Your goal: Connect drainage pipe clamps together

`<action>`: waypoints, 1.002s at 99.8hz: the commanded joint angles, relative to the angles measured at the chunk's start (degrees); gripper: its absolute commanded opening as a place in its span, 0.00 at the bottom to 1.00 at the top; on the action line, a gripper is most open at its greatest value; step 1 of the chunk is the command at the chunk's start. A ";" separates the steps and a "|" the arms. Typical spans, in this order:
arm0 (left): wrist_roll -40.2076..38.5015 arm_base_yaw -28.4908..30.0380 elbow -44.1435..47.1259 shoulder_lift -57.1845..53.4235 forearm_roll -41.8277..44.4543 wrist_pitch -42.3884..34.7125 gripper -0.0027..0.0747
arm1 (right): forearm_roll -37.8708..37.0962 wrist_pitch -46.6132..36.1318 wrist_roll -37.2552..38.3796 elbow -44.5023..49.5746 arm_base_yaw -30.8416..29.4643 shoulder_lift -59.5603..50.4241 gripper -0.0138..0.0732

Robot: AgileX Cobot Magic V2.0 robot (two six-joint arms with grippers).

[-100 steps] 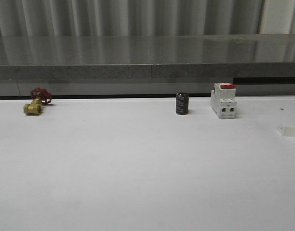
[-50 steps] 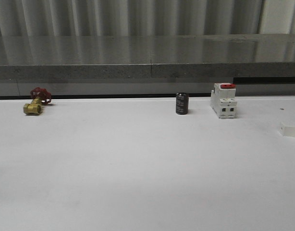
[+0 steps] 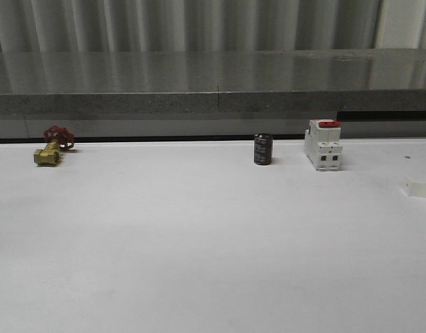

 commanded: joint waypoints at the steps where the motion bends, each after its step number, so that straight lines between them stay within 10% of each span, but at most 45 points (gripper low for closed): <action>1: -0.52 0.18 -1.70 -2.12 -0.65 -0.64 0.56 | 0.09 -3.96 -0.43 -0.97 -0.23 -1.18 0.08; 32: -0.52 0.06 -1.70 -2.49 -0.65 -0.88 0.02 | 0.09 -3.96 -0.43 -0.97 -0.23 -1.18 0.08; 100: -2.59 -24.06 -5.96 -3.41 -8.87 -3.78 0.01 | 0.09 -3.96 -0.43 -0.97 -0.17 -1.18 0.08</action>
